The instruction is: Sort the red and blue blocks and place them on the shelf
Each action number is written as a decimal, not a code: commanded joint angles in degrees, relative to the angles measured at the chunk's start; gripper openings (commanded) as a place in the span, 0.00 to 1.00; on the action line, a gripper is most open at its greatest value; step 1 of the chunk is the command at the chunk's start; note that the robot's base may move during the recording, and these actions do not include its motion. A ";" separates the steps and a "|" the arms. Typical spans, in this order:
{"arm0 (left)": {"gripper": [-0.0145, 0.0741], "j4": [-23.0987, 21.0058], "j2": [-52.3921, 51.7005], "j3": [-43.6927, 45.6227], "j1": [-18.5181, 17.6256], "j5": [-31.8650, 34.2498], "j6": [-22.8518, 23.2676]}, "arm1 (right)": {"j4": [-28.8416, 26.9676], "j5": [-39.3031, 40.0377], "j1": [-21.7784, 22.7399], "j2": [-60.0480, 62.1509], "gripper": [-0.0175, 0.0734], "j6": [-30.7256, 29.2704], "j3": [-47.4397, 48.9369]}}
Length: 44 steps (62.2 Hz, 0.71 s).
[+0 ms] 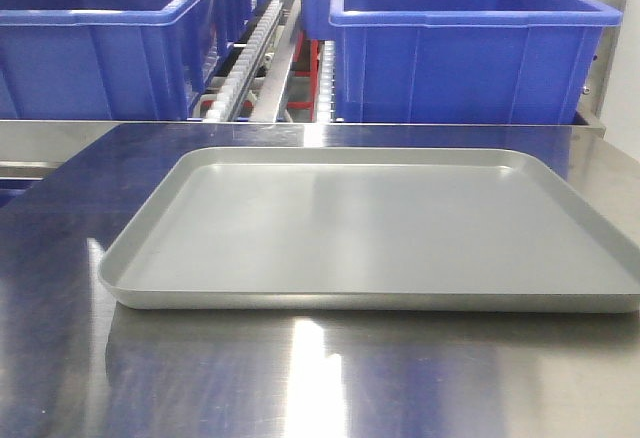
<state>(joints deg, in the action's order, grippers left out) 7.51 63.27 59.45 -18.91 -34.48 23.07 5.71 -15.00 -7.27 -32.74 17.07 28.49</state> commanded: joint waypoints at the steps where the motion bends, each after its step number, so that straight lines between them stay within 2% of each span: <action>1: 0.32 0.29 -6.93 -3.09 1.74 6.04 0.59 | 0.82 5.14 0.36 0.22 0.25 -0.37 1.71; 21: 0.32 -0.23 -26.55 -20.59 5.49 9.72 0.59 | 0.82 5.14 0.36 0.22 0.25 -0.37 1.71; 36: 0.32 0.13 -31.33 -24.65 7.79 11.31 0.59 | 0.82 5.14 0.36 0.22 0.25 -0.37 1.71; 44: 0.32 2.38 -31.29 -24.65 7.79 11.42 0.59 | 0.82 5.14 0.36 0.22 0.25 -0.37 1.71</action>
<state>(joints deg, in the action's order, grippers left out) 8.40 32.03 33.14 -11.26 -28.31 23.07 5.71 -15.00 -7.27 -32.74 17.07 28.49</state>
